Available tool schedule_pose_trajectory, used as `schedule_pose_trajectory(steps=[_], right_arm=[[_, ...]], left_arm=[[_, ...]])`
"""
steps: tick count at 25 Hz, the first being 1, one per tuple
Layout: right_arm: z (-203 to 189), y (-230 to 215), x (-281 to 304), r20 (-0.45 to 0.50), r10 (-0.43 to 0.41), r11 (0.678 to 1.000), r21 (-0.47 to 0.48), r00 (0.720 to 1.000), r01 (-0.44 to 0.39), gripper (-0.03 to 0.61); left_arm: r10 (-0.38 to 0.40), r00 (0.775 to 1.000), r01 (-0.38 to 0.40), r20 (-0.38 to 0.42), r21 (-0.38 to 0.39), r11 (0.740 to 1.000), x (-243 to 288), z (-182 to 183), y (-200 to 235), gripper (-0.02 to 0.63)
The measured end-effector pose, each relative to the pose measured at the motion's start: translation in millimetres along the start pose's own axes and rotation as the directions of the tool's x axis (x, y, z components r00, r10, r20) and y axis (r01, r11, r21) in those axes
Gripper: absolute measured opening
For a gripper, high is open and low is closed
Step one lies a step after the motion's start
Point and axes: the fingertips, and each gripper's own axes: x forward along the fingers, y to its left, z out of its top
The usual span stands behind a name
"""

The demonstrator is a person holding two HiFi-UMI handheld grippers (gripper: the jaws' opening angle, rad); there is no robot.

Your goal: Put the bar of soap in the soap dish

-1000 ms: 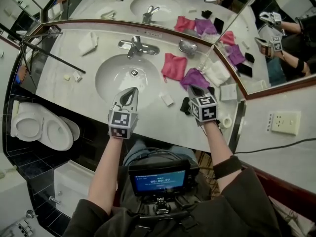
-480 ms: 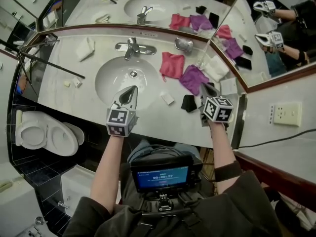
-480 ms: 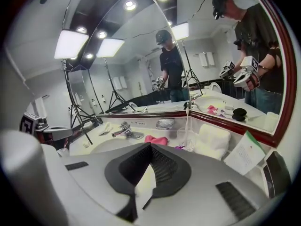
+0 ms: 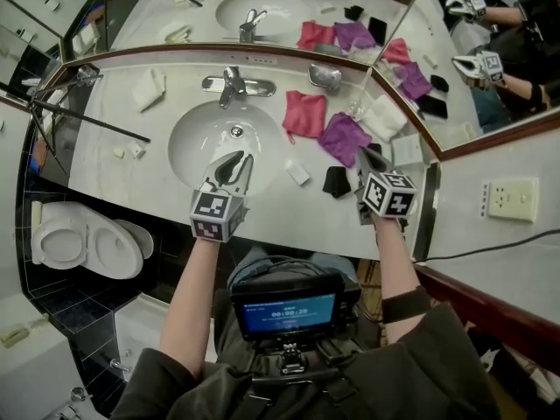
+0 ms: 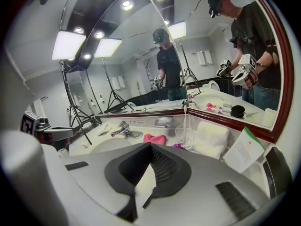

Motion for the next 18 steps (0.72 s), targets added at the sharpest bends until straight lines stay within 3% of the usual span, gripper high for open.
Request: schedule_pose_trajectory(steps=[4,8,11,14,18], right_arm=[[-6.3,-0.1,-3.6,-0.004,-0.010,1.000,0.018,1.000,0.010,0.017],[-19.7,-2.1,-7.4,-0.008,-0.029,0.999,0.038,1.000,0.029,0.017],[-33.8,-4.5,-14.0,-0.007,-0.051,0.996,0.070,0.999,0.051,0.017],[-51.8,-9.2,-26.7,0.002,-0.090,0.989,0.115,0.996,0.089,0.017],[-75.3,-17.0,-46.1,0.010,-0.154,0.976,0.155,0.988,0.151,0.017]], left_arm=[[-0.093,0.991,0.096,-0.096,0.025,0.995,13.2,-13.5,-18.4,0.157],[-0.201,0.953,0.223,-0.227,0.073,0.972,32.3,-34.3,-44.8,0.266],[-0.271,0.900,0.325,-0.341,0.112,0.939,50.6,-54.9,-67.4,0.352],[-0.323,0.832,0.418,-0.451,0.125,0.900,69.3,-80.5,-89.6,0.398],[-0.348,0.750,0.500,-0.562,0.138,0.855,95.9,-115.8,-110.7,0.409]])
